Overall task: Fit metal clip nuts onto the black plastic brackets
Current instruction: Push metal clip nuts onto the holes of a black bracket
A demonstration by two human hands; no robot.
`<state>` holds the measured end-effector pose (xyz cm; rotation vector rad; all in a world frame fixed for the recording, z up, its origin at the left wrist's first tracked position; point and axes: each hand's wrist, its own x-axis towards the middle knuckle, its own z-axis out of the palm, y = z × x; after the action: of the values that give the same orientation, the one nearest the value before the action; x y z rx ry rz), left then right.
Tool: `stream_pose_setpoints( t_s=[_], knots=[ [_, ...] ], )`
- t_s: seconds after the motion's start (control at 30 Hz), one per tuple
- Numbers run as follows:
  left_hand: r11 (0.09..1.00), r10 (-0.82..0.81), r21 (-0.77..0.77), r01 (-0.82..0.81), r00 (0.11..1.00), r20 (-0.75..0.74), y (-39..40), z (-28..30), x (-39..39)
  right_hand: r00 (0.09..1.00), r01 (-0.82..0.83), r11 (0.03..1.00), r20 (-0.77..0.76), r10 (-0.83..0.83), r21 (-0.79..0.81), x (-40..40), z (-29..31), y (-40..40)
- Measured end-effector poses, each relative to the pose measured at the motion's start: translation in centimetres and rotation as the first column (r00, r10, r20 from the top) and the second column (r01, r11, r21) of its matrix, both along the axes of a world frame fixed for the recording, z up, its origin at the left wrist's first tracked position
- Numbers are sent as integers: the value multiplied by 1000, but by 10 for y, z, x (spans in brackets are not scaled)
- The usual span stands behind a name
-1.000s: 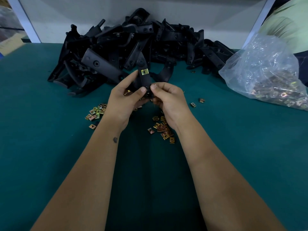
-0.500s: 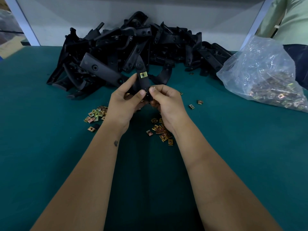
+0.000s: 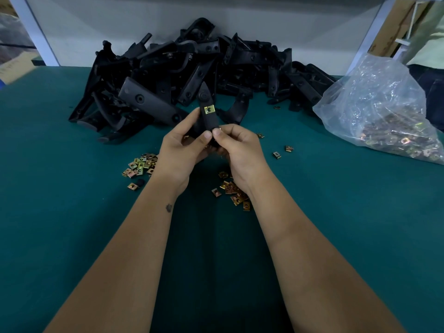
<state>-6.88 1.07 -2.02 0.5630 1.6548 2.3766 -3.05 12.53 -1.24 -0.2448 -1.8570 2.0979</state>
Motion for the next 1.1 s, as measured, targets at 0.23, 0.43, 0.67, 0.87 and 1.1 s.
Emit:
stream_pose_setpoints(
  t_s=[0.23, 0.43, 0.67, 0.87, 1.1],
  knots=[
    [994, -2, 108, -11, 993, 114, -1, 5, -2, 995, 60, 998, -75, -61, -28, -1, 5, -6],
    [988, 22, 144, -49, 983, 181, -1, 5, -4, 984, 159, 931, -126, -124, 329, 1, 3, -9],
    [980, 15, 189, -60, 972, 233, 1, 6, -5, 941, 332, 733, -269, -208, 594, 0, -3, -14],
    [979, 1, 194, -60, 956, 292, 5, 6, -3, 918, 396, 584, -293, -267, 709, -1, -5, -11],
    [983, 5, 177, -54, 964, 265, 5, 5, -2, 923, 385, 518, -301, -241, 764, 2, -2, -12]
  ],
)
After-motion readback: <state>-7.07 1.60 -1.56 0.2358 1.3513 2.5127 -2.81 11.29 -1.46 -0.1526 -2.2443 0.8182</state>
